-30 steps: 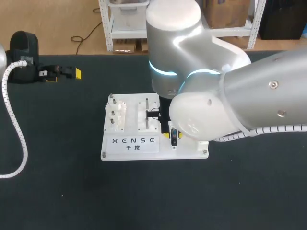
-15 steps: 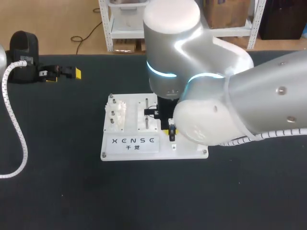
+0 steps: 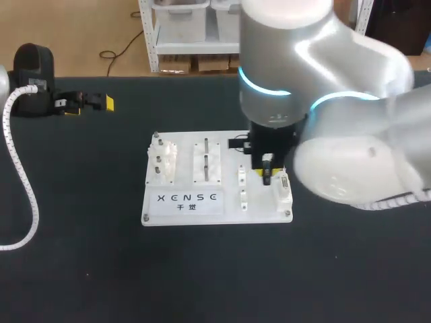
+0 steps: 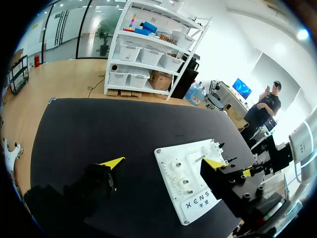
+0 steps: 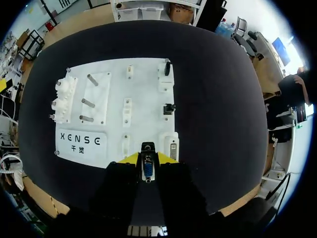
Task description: Insert the USB connector, Ethernet cable, and multi-pin plug into their matching sockets one by one.
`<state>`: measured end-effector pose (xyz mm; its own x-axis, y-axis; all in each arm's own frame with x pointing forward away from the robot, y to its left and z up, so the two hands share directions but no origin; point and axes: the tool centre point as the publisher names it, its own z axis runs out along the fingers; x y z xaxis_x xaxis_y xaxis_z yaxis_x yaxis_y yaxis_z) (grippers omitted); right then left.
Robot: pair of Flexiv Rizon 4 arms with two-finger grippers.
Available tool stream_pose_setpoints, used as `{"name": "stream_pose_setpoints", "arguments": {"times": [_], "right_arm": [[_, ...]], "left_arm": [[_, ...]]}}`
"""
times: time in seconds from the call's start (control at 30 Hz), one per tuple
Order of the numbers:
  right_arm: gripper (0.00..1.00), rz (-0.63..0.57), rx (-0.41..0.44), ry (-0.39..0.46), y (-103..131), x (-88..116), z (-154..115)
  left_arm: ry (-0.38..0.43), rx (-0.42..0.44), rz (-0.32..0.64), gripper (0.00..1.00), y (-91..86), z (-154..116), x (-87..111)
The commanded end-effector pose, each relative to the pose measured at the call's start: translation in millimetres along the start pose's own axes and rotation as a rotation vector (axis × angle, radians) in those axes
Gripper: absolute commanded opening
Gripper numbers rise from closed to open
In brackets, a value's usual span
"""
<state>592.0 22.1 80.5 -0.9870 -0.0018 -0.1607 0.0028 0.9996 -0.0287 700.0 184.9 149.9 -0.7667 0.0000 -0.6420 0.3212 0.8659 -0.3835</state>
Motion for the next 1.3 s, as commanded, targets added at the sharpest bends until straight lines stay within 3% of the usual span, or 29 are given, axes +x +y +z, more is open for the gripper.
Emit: {"name": "stream_pose_setpoints", "arguments": {"times": [0.03, 0.53, 1.3], "right_arm": [[0.0, 0.005, 0.001, -0.054, -17.2, 1.7, 3.1], [0.0, 0.01, 0.021, -0.035, -27.7, -1.5, 16.1], [0.0, 0.002, 0.008, -0.028, -30.5, 2.2, 8.6]], "left_arm": [[0.0, 0.0, 0.0, 1.0, 0.0, 0.0, 0.0], [0.0, 0.0, 0.0, 1.0, 0.0, 0.0, 0.0], [0.0, 0.0, 0.0, 1.0, 0.0, 0.0, 0.0]]}}
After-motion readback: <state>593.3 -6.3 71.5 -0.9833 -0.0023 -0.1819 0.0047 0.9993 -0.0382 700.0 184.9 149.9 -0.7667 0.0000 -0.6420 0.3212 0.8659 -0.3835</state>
